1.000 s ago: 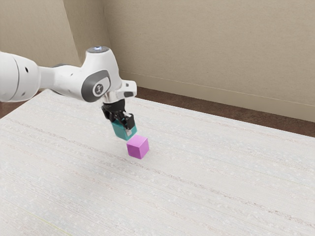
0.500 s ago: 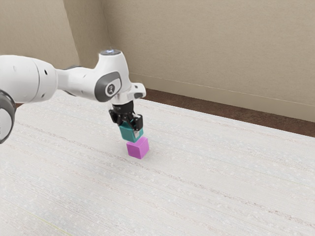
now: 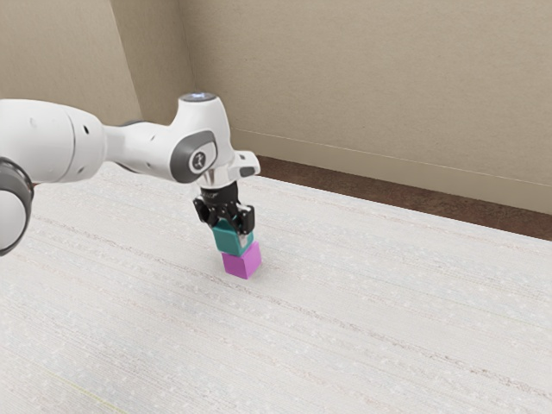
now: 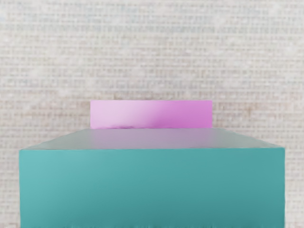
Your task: Pick up the blue block with one arm, and put the blue block on the pink block with one arm
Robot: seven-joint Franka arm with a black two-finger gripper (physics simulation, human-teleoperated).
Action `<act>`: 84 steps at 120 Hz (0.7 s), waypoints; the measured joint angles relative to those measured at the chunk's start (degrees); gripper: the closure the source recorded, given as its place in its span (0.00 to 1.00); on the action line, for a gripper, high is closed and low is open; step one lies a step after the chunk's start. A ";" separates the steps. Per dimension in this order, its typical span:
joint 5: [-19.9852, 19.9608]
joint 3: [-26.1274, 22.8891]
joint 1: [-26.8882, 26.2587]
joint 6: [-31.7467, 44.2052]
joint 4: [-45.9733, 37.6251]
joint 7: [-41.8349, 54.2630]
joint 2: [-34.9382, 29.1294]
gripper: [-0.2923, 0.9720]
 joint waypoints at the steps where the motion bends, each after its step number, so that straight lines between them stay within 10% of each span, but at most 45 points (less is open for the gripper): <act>1: 0.01 0.01 -0.01 0.00 0.00 -0.04 0.02 0.46; 84: 2.03 -0.03 -0.47 0.65 1.94 -0.58 2.56 0.45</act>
